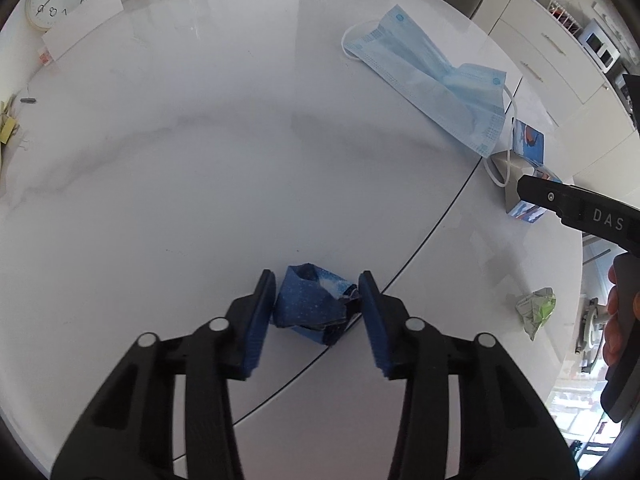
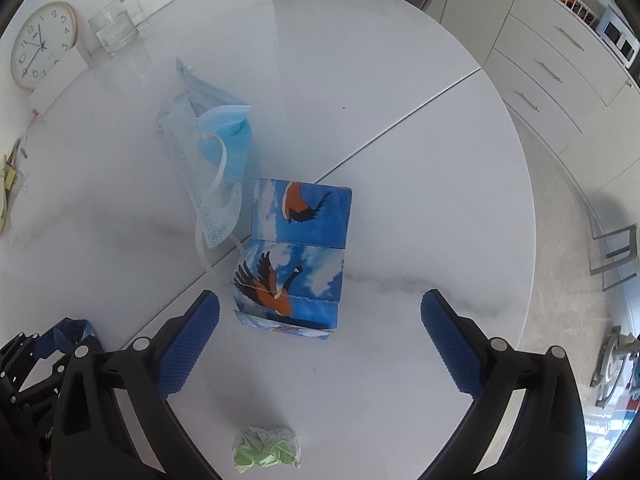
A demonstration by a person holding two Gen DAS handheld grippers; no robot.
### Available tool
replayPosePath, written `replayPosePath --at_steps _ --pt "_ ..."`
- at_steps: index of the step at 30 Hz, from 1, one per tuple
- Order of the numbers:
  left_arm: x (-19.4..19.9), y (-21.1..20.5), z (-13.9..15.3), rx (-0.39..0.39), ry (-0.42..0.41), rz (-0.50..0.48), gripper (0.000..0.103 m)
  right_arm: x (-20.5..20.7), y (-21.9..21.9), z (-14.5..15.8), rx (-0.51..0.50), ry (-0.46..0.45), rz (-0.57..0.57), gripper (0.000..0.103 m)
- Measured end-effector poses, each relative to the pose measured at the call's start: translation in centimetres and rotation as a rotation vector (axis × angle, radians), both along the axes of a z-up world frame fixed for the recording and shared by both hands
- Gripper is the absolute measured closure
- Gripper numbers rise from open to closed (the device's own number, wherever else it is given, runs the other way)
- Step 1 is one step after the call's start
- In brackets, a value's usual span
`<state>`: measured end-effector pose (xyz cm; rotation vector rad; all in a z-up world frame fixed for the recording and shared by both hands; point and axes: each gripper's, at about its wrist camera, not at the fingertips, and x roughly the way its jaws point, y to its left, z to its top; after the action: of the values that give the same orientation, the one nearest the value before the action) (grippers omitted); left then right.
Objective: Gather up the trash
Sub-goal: 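Grasp the blue crumpled paper with left tool while right tool grasps the bird-printed box, then carry blue paper and box over the wastebasket and open both tools to drop them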
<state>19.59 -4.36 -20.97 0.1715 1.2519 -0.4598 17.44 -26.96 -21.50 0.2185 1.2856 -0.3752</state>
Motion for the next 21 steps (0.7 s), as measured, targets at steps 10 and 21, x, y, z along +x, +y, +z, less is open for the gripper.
replayPosePath --at_steps 10,21 --pt "0.5 2.2 0.4 -0.054 0.025 0.024 0.068 -0.6 -0.4 0.1 0.092 -0.031 0.004 0.052" --pt "-0.8 2.0 3.8 -0.068 -0.022 0.013 0.068 -4.6 -1.7 3.6 0.098 -0.100 -0.025 0.052"
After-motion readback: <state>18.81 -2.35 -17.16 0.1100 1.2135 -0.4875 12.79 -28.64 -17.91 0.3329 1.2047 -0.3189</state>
